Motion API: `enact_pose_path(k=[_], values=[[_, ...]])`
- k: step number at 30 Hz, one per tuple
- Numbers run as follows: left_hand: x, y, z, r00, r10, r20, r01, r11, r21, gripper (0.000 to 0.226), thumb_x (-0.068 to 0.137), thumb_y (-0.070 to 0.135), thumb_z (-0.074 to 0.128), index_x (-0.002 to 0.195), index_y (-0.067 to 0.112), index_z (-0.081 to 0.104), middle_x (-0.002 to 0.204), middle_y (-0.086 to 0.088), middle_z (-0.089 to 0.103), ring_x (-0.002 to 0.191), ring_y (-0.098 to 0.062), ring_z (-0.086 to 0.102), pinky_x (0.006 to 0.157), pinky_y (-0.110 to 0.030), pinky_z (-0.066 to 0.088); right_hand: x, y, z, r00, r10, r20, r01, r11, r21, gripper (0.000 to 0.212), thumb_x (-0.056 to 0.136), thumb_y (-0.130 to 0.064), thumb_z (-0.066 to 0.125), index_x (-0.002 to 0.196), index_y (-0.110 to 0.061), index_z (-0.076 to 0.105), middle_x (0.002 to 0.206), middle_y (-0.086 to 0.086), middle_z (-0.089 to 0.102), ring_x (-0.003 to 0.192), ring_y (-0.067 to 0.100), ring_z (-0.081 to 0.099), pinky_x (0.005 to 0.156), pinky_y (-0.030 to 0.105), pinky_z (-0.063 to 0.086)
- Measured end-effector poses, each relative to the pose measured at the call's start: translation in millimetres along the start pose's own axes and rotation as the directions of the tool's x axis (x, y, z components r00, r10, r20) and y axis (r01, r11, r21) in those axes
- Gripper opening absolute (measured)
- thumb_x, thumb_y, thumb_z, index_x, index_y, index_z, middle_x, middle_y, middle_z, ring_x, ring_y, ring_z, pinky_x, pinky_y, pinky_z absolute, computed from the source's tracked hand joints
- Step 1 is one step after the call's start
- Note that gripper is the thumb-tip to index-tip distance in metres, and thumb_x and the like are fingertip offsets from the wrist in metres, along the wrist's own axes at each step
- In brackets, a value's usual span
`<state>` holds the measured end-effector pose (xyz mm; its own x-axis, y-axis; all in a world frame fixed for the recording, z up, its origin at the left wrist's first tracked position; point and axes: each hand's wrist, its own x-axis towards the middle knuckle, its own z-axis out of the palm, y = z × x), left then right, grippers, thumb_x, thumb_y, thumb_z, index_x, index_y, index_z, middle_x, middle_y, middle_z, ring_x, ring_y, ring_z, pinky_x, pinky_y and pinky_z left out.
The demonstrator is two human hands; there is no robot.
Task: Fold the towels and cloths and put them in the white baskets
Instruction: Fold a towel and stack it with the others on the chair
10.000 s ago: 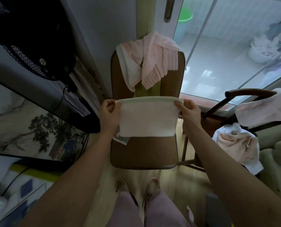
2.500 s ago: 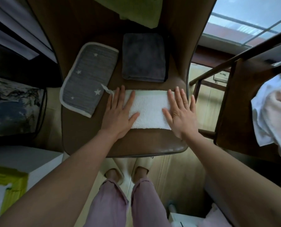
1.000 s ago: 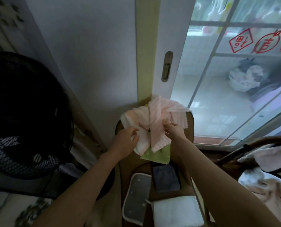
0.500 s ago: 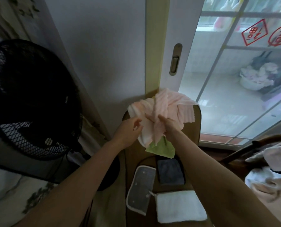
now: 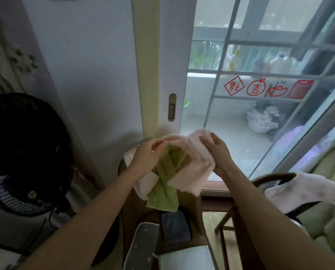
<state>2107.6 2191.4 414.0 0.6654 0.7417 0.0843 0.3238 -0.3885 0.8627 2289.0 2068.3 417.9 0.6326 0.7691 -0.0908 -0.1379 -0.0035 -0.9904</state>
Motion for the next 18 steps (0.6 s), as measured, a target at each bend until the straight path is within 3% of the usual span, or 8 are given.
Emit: enact_pose_path(k=[3,5,7,10,12,14,16,18], values=[[-6.4,52.3,16.0,1.0,0.005,-0.011,-0.007,0.984,-0.177,0.023,0.1,0.04,0.044,0.111,0.028,0.06,0.102,0.018,0.062,0.098,-0.001,0.058,0.077,-0.013,0.043,-25.3,-57.3,-29.1,0.975,-0.009,0.221,0.031,0.995,-0.099,0.023,0.094,-0.02,0.06,0.112,-0.008,0.068,0.101,0.01,0.07,0.092,0.021,0.065,0.079,0.031,0.054],[-11.3,81.8,25.2,0.998,0.045,-0.043,-0.054,0.964,-0.26,0.025,0.101,0.039,0.043,0.107,0.027,0.063,0.105,0.015,0.064,0.104,-0.006,0.059,0.088,-0.021,0.046,-42.9,-90.0,-47.2,0.934,0.004,0.358,0.057,0.985,-0.162,0.018,0.095,-0.02,0.058,0.107,-0.014,0.07,0.093,0.004,0.073,0.08,0.014,0.068,0.069,0.023,0.056],[-16.3,101.1,37.5,0.996,0.084,-0.009,-0.083,0.953,-0.292,0.03,0.101,0.042,0.038,0.107,0.03,0.065,0.108,0.017,0.064,0.107,-0.001,0.058,0.096,-0.022,0.043,-56.3,-112.9,-64.8,0.895,0.021,0.446,0.06,0.984,-0.166,0.015,0.092,-0.018,0.06,0.099,-0.014,0.072,0.081,0.0,0.073,0.065,0.009,0.067,0.058,0.018,0.052],[-31.5,115.2,59.5,0.988,0.011,0.151,0.038,0.947,-0.319,0.049,0.088,0.074,0.037,0.1,0.038,0.068,0.106,0.016,0.066,0.11,-0.01,0.06,0.105,-0.037,0.039,-70.0,-128.0,-81.7,0.82,0.062,0.569,0.044,0.984,-0.17,0.02,0.083,-0.019,0.065,0.098,-0.009,0.072,0.076,0.002,0.072,0.06,0.009,0.066,0.056,0.018,0.052],[-43.1,113.8,76.7,0.98,-0.057,0.19,0.128,0.915,-0.383,0.06,0.084,0.076,0.041,0.086,0.023,0.067,0.084,0.007,0.066,0.09,-0.013,0.064,0.1,-0.042,0.041,-74.9,-125.0,-89.8,0.784,0.092,0.614,0.039,0.98,-0.197,0.02,0.083,-0.019,0.066,0.099,-0.009,0.072,0.083,0.003,0.073,0.068,0.01,0.068,0.064,0.02,0.054],[-60.7,116.7,92.1,0.976,-0.102,0.194,0.175,0.895,-0.41,0.046,0.093,0.057,0.042,0.076,0.019,0.061,0.064,0.009,0.061,0.068,-0.006,0.06,0.083,-0.033,0.043,-81.0,-115.0,-95.9,0.752,0.114,0.65,0.035,0.977,-0.211,0.018,0.086,-0.02,0.067,0.101,-0.009,0.072,0.086,0.004,0.073,0.072,0.011,0.068,0.069,0.02,0.055],[-76.1,114.1,104.4,0.954,-0.169,0.246,0.268,0.848,-0.458,0.042,0.085,0.059,0.05,0.087,0.022,0.069,0.077,0.005,0.069,0.079,-0.011,0.062,0.078,-0.029,0.047,-90.2,-102.9,-101.9,0.739,0.14,0.659,0.014,0.975,-0.223,0.021,0.086,-0.022,0.065,0.101,-0.008,0.07,0.079,0.001,0.072,0.066,0.008,0.066,0.065,0.018,0.054],[-91.0,109.6,109.7,0.948,-0.148,0.283,0.279,0.817,-0.505,0.05,0.074,0.066,0.056,0.09,0.023,0.077,0.104,-0.008,0.071,0.101,-0.023,0.065,0.094,-0.036,0.049,-101.9,-92.1,-108.8,0.73,0.166,0.663,-0.035,0.978,-0.207,0.023,0.084,-0.022,0.061,0.1,-0.005,0.067,0.071,-0.004,0.069,0.06,0.005,0.063,0.059,0.016,0.051]])
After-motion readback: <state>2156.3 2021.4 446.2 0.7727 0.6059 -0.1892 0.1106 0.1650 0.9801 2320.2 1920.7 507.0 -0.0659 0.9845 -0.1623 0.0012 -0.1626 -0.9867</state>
